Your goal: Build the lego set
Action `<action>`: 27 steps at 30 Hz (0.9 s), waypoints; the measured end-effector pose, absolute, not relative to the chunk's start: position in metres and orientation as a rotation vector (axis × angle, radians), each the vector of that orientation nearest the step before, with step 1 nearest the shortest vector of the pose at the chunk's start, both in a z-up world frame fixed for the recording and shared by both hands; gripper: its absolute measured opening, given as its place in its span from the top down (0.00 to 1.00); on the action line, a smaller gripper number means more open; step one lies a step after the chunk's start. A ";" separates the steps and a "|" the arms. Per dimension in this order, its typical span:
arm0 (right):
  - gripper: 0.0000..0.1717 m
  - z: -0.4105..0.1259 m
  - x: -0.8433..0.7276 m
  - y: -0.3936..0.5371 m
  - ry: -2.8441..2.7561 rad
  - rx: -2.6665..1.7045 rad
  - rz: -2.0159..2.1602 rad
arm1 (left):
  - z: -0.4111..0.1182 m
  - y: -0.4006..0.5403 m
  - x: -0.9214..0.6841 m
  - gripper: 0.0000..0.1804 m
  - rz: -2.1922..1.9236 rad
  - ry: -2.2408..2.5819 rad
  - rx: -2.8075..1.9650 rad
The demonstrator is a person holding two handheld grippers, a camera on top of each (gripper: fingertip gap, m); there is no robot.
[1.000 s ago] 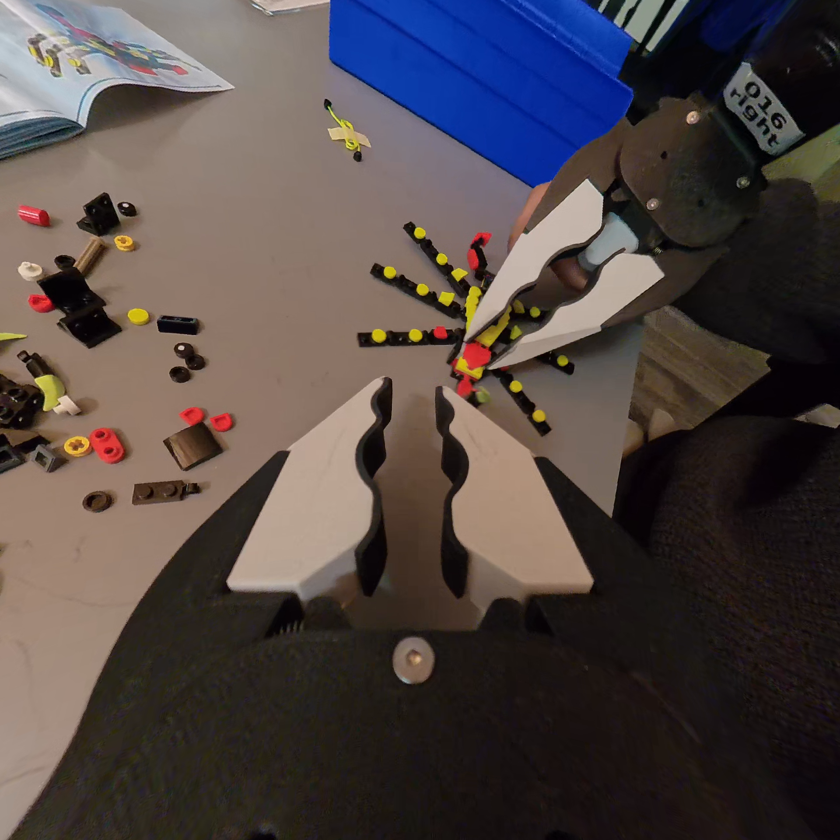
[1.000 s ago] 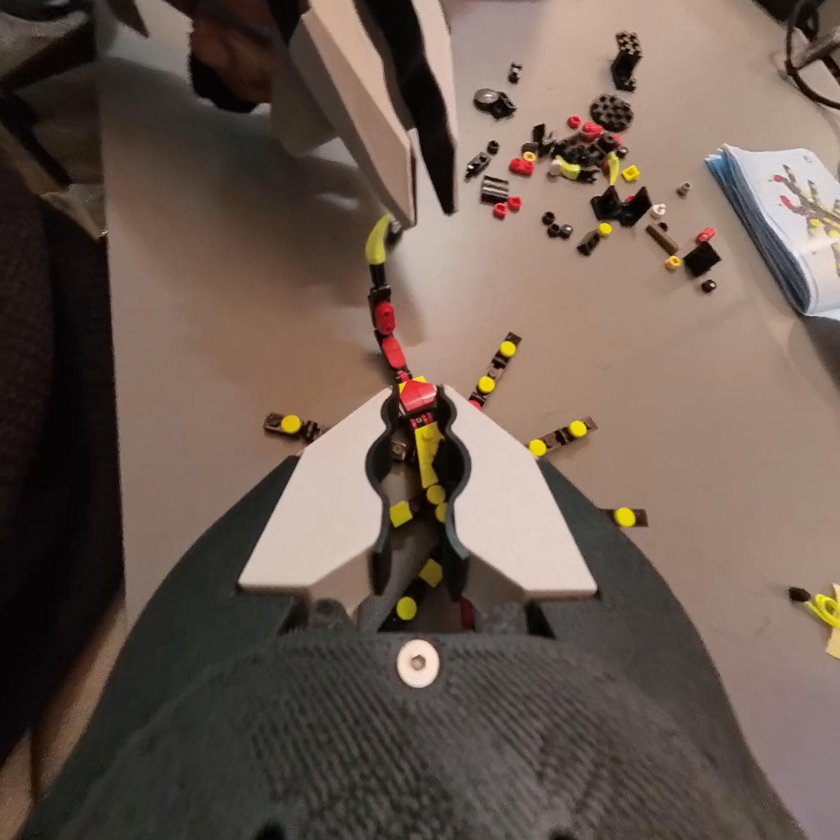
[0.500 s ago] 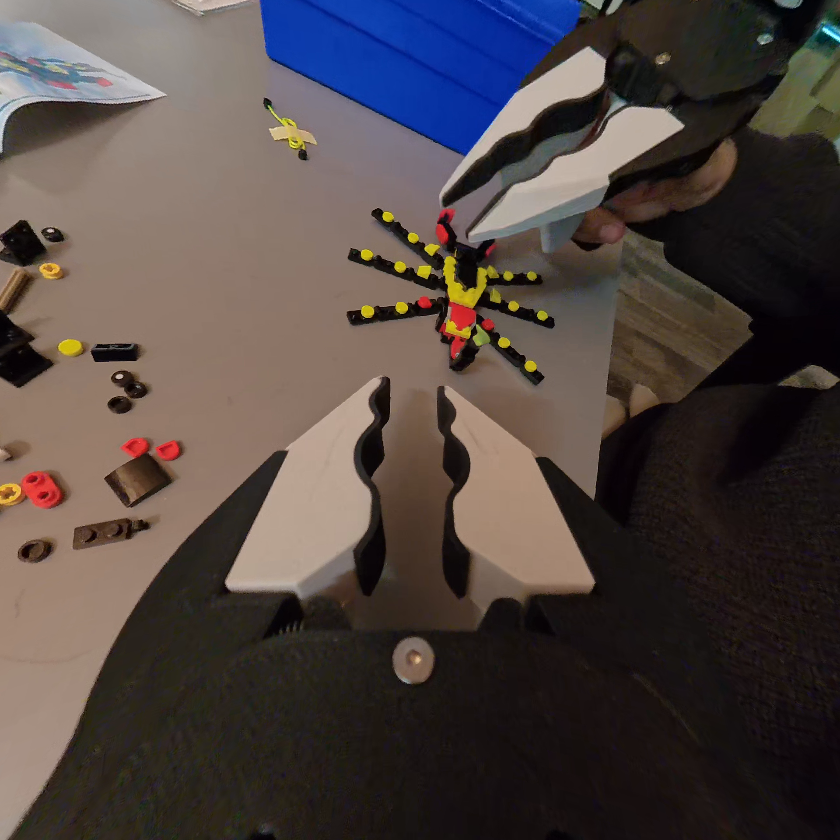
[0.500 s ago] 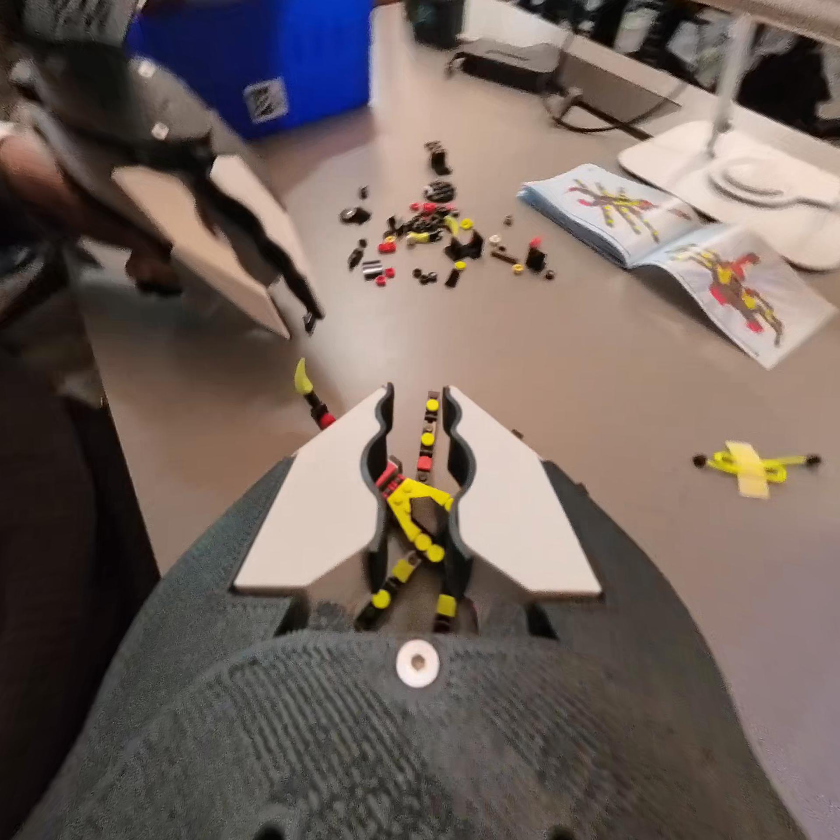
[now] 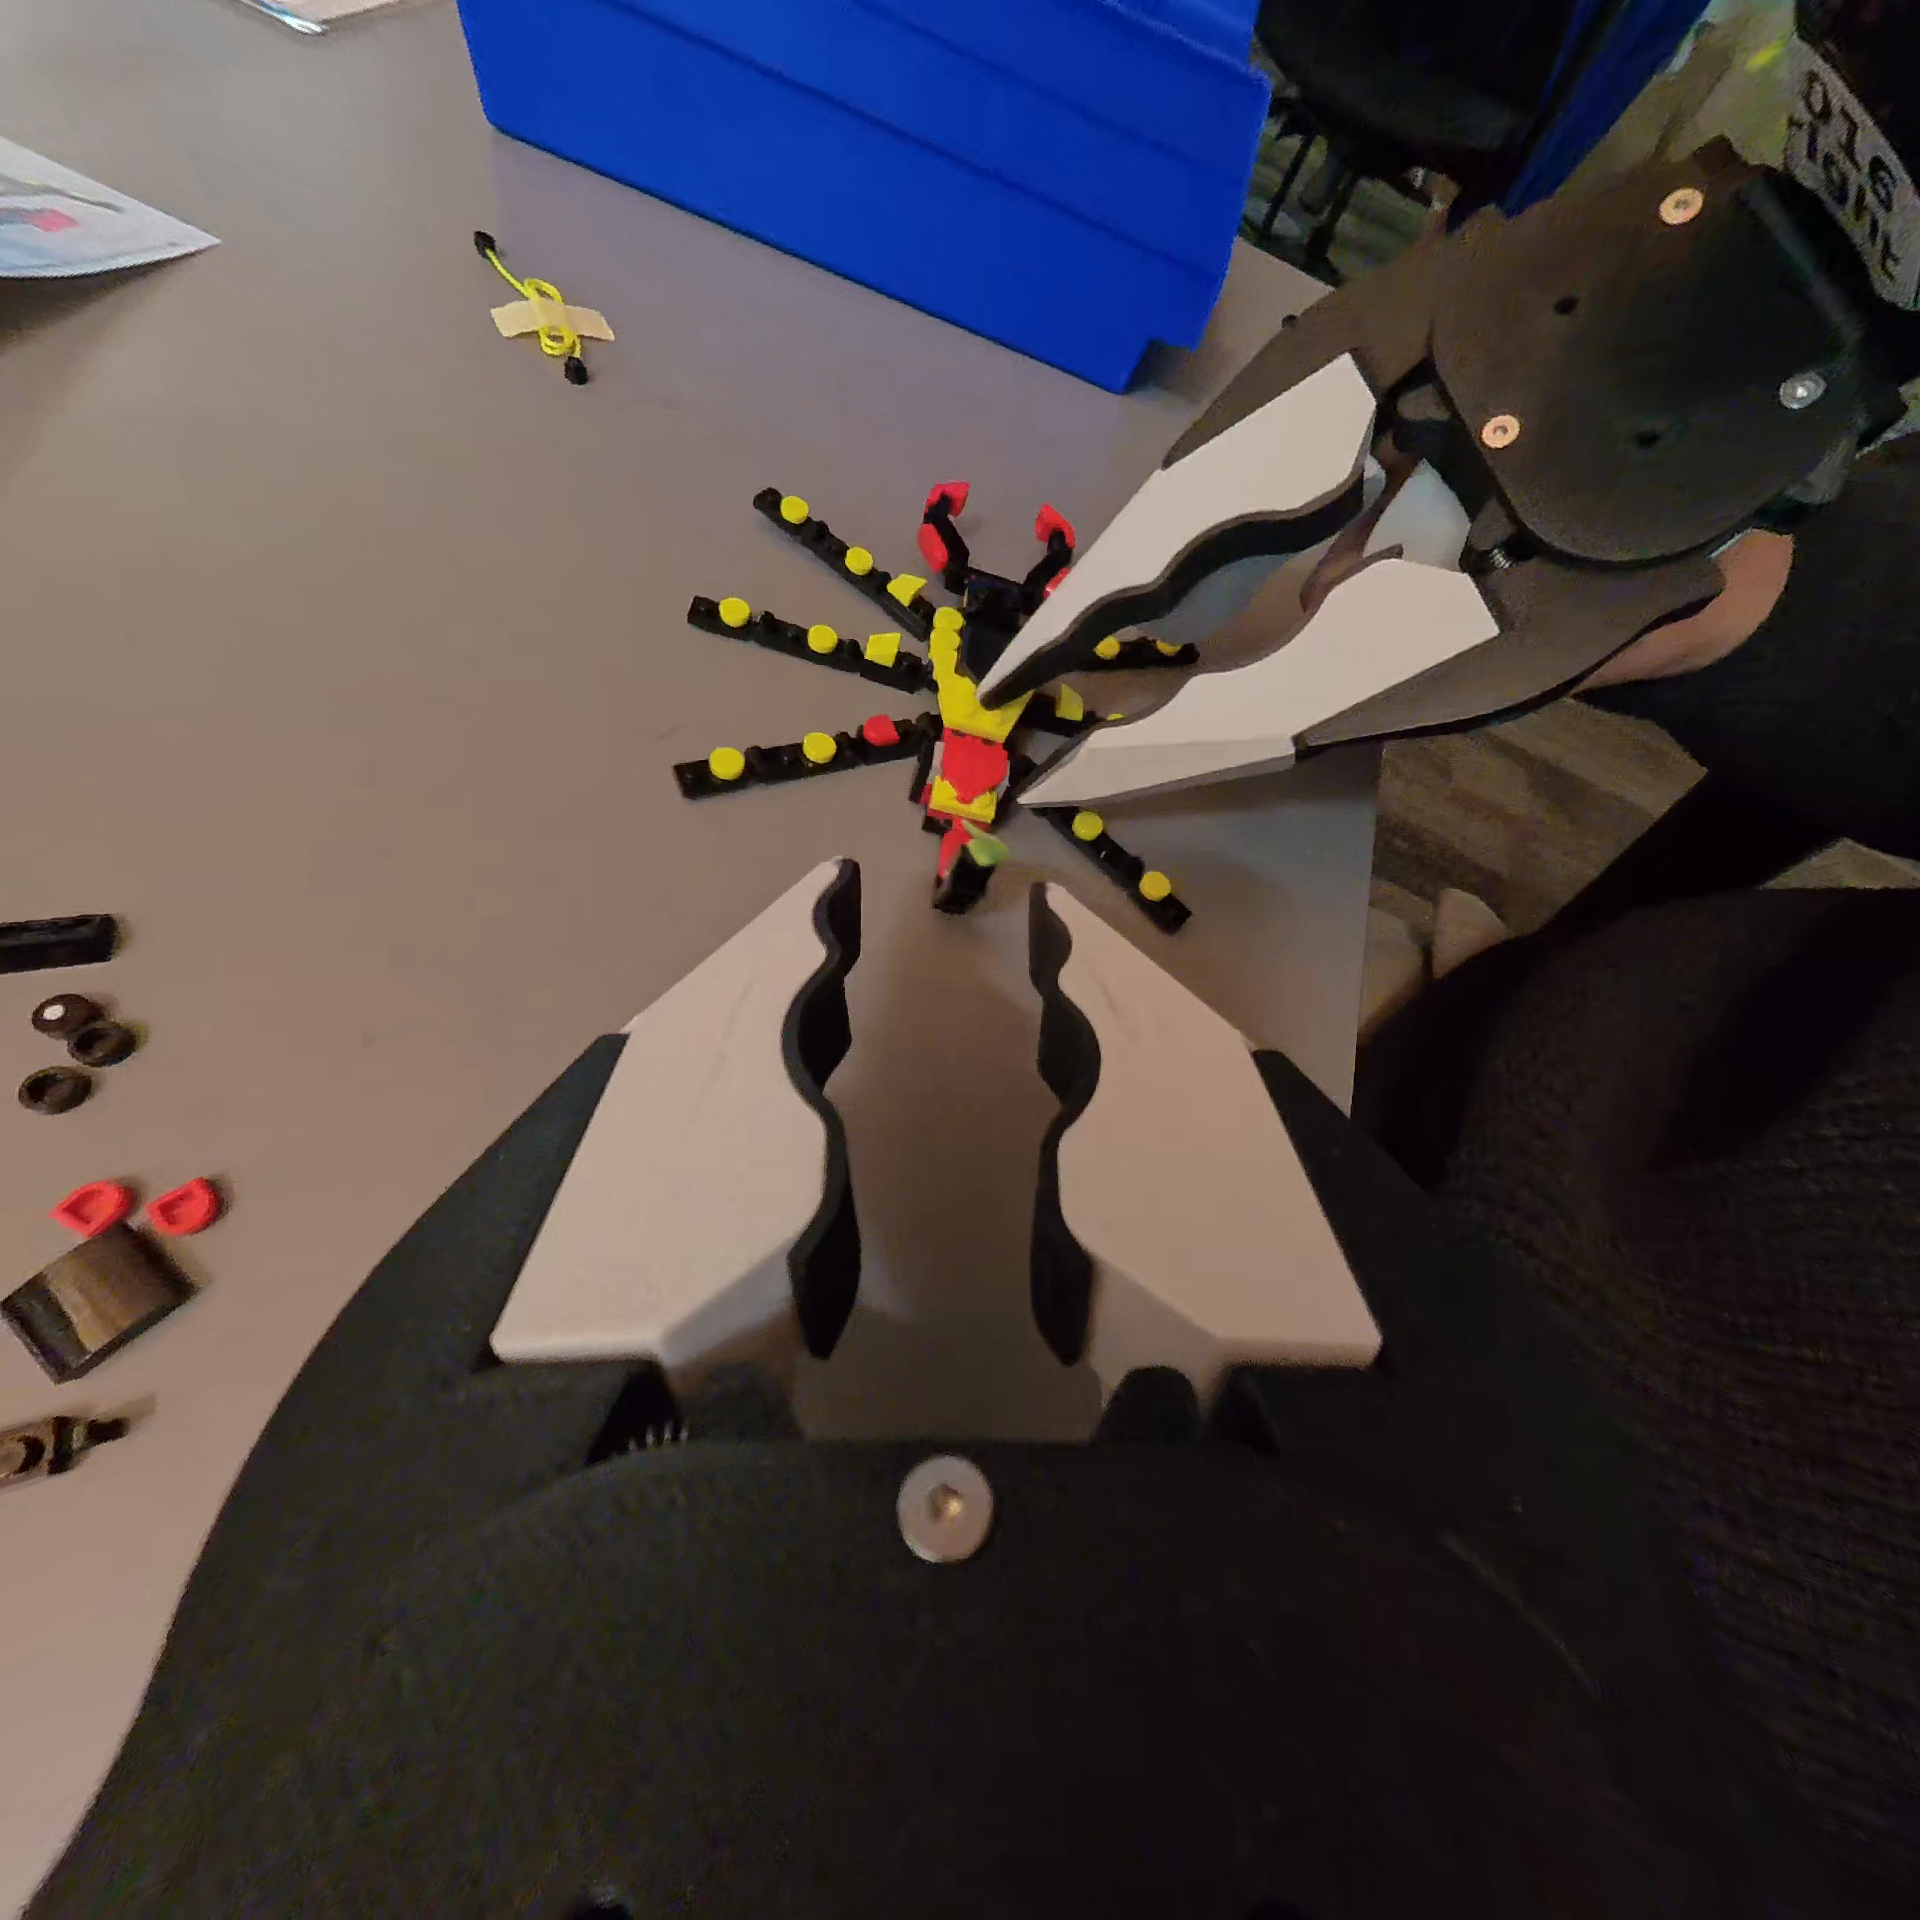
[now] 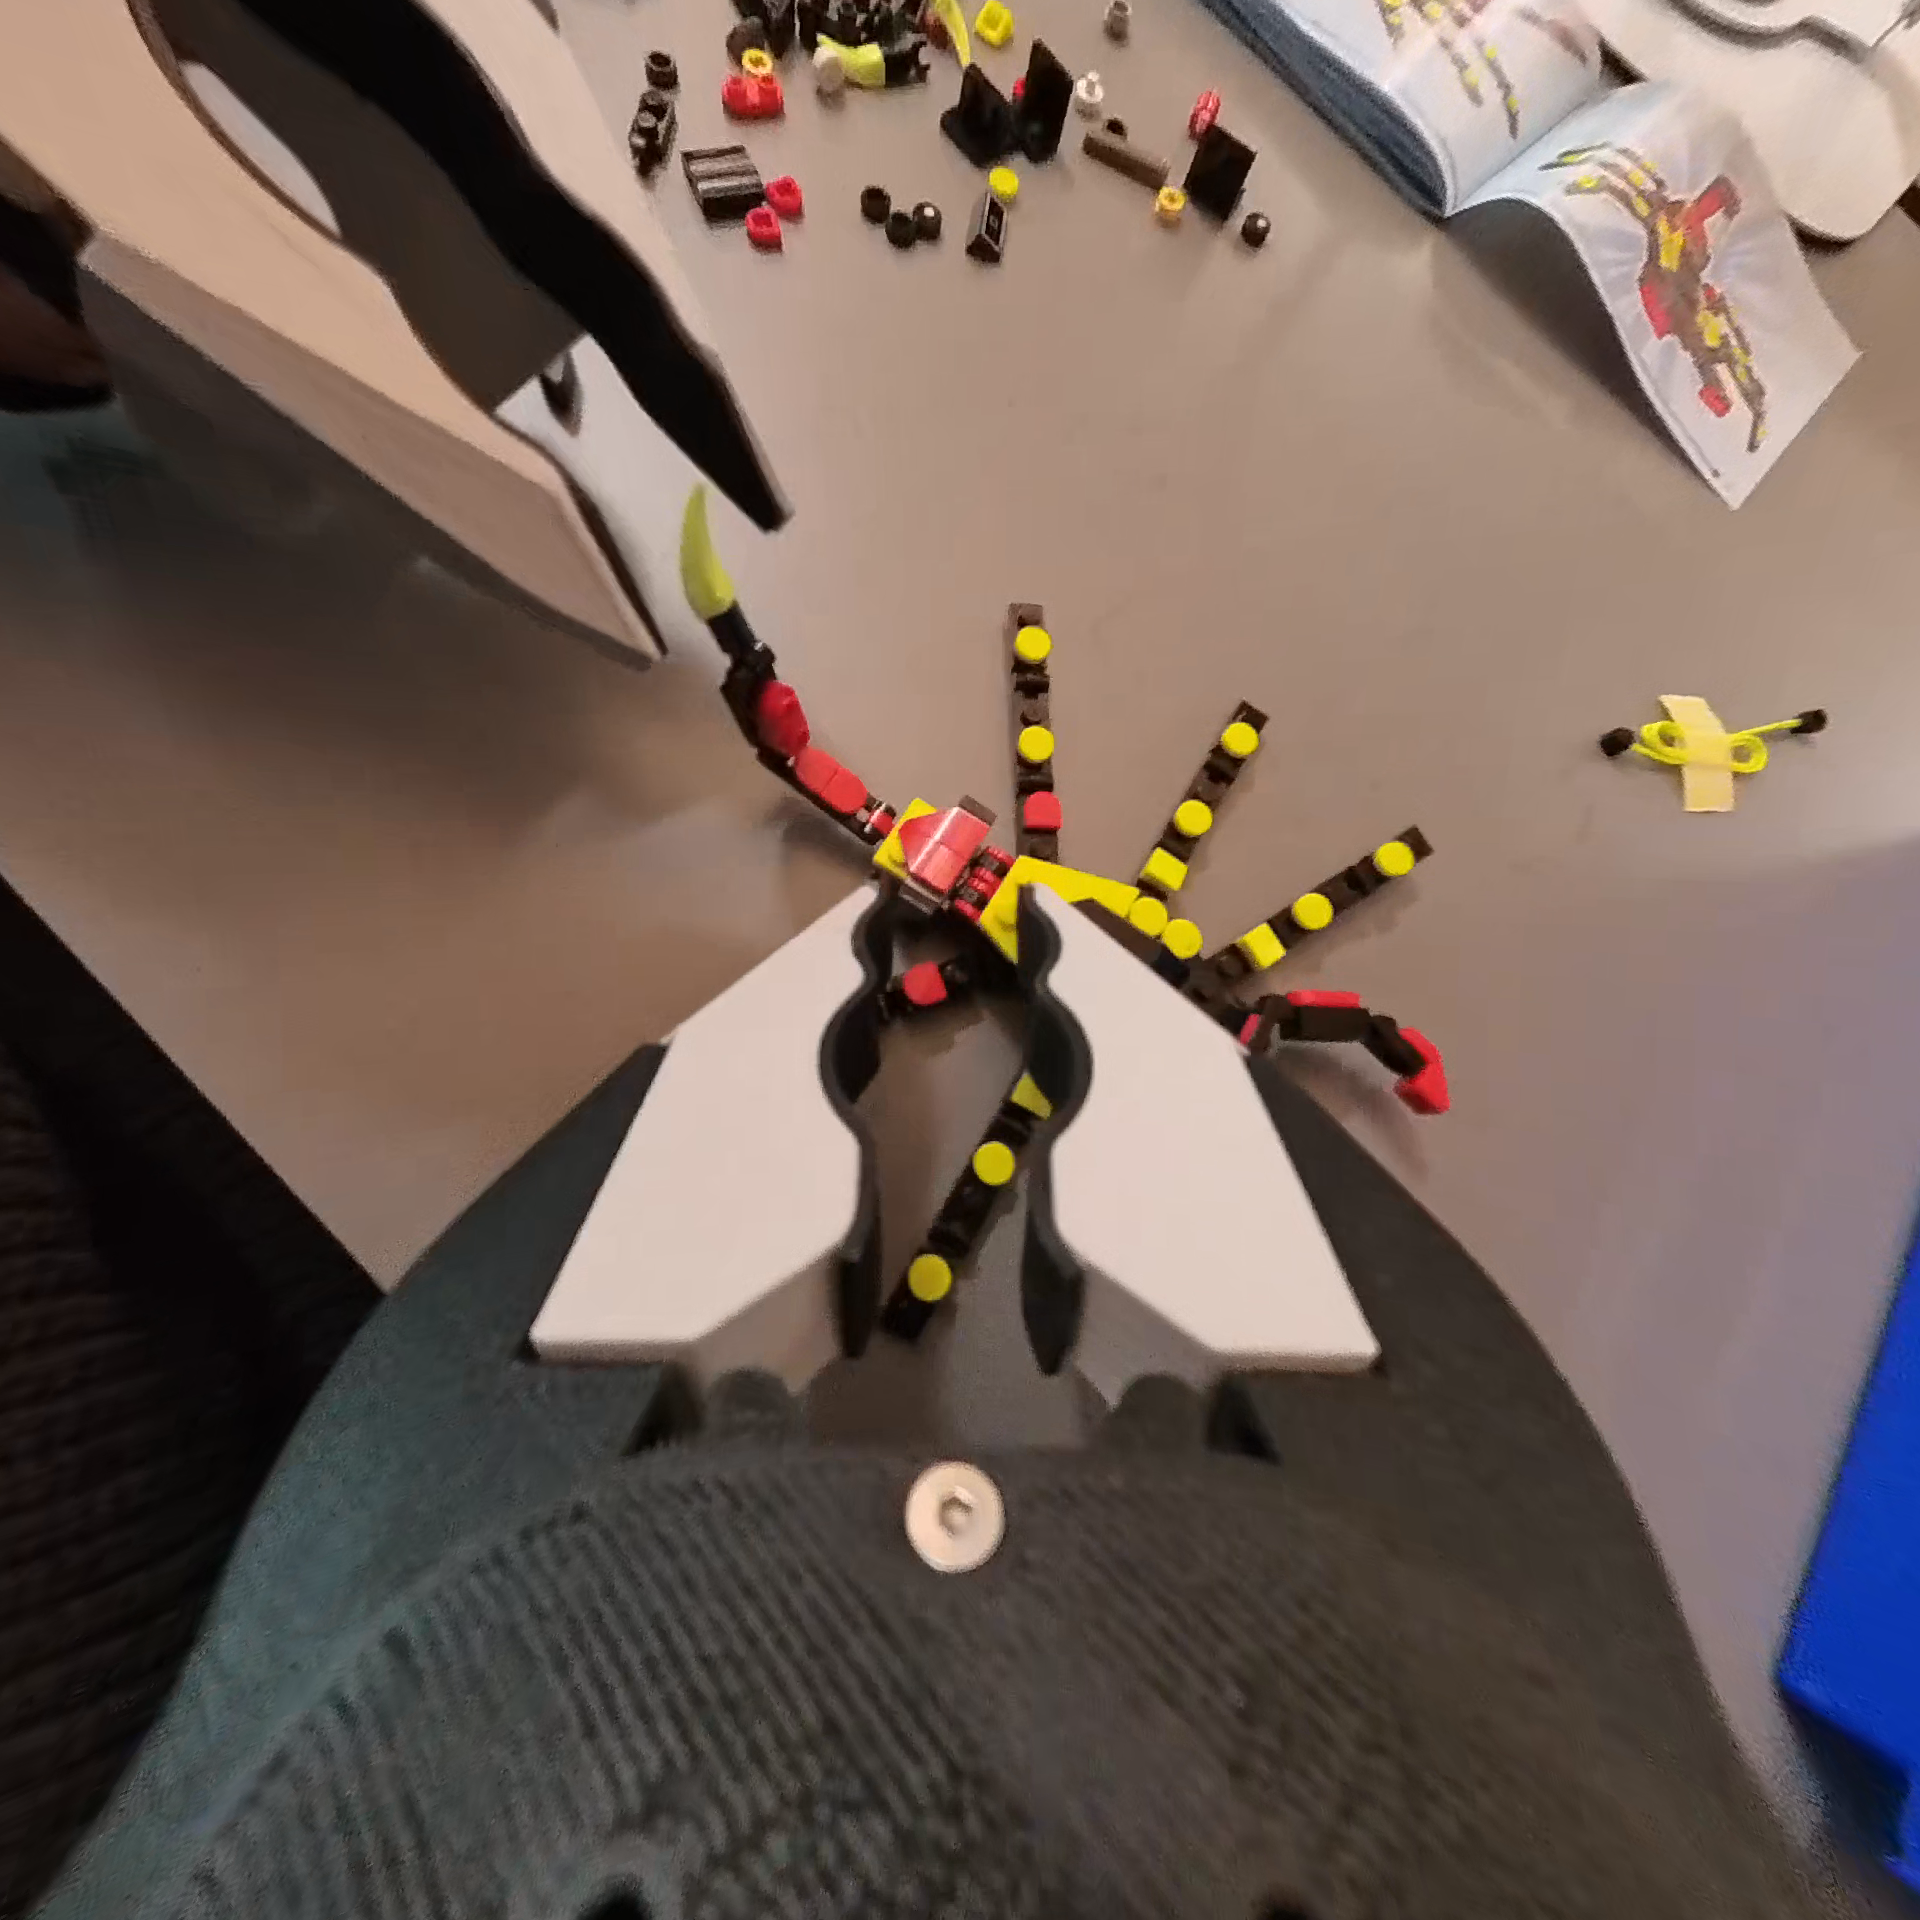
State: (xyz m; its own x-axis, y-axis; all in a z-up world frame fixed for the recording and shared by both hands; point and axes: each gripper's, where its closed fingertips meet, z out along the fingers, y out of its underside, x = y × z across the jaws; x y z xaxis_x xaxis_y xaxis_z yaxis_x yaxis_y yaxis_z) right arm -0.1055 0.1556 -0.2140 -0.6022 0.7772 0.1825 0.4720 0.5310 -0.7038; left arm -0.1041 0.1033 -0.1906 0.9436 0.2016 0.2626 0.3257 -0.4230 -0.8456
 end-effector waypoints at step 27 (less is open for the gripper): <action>0.85 -0.189 -0.079 0.131 -2.388 -0.579 1.172 | -0.186 0.105 -0.071 0.90 -0.267 -0.187 -2.026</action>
